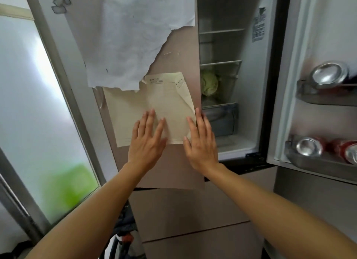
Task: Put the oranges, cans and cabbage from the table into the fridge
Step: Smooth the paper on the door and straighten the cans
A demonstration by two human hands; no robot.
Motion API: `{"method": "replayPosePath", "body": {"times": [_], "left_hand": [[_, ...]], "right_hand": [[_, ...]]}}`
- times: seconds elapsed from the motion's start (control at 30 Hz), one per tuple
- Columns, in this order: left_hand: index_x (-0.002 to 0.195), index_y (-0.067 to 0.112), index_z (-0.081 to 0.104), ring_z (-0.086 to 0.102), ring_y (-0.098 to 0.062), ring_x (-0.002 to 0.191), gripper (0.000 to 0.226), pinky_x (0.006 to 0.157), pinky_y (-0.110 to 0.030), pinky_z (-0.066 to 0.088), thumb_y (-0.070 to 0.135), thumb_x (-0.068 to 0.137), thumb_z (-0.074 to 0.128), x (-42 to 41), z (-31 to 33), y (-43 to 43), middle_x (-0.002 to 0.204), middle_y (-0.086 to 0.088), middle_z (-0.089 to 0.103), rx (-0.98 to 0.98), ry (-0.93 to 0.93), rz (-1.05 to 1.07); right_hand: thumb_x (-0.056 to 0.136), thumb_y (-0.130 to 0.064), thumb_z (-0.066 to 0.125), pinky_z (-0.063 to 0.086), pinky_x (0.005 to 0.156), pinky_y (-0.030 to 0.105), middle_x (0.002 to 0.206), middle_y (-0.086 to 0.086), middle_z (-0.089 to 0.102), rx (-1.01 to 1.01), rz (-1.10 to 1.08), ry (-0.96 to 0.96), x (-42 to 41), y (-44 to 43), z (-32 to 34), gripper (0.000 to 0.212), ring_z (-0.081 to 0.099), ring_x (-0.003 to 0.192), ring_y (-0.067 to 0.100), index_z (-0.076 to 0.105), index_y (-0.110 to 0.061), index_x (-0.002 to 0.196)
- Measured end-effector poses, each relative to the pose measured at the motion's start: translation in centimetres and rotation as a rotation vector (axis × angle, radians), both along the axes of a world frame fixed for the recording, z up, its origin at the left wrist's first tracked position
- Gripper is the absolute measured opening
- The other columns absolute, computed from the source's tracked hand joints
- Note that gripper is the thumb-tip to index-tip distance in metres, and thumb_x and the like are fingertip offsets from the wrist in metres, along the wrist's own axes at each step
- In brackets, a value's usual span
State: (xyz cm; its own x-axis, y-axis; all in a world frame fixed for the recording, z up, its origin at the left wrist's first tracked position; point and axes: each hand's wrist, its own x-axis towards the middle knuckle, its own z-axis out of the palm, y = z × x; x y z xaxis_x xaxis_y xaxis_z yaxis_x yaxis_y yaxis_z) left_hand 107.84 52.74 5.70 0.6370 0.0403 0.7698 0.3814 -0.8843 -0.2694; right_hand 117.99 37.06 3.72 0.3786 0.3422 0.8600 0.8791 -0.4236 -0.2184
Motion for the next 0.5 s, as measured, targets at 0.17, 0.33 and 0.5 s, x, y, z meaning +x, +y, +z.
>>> {"method": "replayPosePath", "body": {"times": [0.17,0.33,0.5], "left_hand": [[0.149,0.011,0.031,0.01,-0.038,0.146,0.063,0.115,-0.052,0.017,0.04,0.096,0.05,2.7,-1.2,2.5,0.157,-0.023,0.012,0.119,-0.062,-0.048],[0.15,0.014,0.024,0.003,-0.034,0.148,0.066,0.116,-0.051,0.012,0.039,0.095,0.052,5.0,-2.4,4.7,0.161,-0.015,-0.004,0.208,-0.152,-0.129],[0.149,0.014,0.025,0.005,-0.034,0.147,0.058,0.117,-0.051,0.01,0.038,0.099,0.041,6.4,-3.1,5.9,0.156,-0.02,0.015,0.26,-0.193,-0.168]], "right_hand": [[0.093,-0.028,0.053,0.028,0.113,0.046,0.16,0.006,0.003,0.021,0.004,-0.04,4.1,2.4,-1.0,0.068,0.014,0.145,0.032,0.021,-0.012,0.15],[0.094,-0.034,0.045,0.03,0.11,0.046,0.156,0.013,0.011,0.06,0.055,-0.185,7.6,3.7,-1.8,0.063,0.026,0.138,0.04,0.017,-0.014,0.148],[0.099,-0.045,0.029,0.048,0.091,0.048,0.15,0.014,0.02,0.067,0.003,-0.196,9.2,4.9,-1.8,0.057,0.033,0.127,0.037,0.014,-0.017,0.147]]}}
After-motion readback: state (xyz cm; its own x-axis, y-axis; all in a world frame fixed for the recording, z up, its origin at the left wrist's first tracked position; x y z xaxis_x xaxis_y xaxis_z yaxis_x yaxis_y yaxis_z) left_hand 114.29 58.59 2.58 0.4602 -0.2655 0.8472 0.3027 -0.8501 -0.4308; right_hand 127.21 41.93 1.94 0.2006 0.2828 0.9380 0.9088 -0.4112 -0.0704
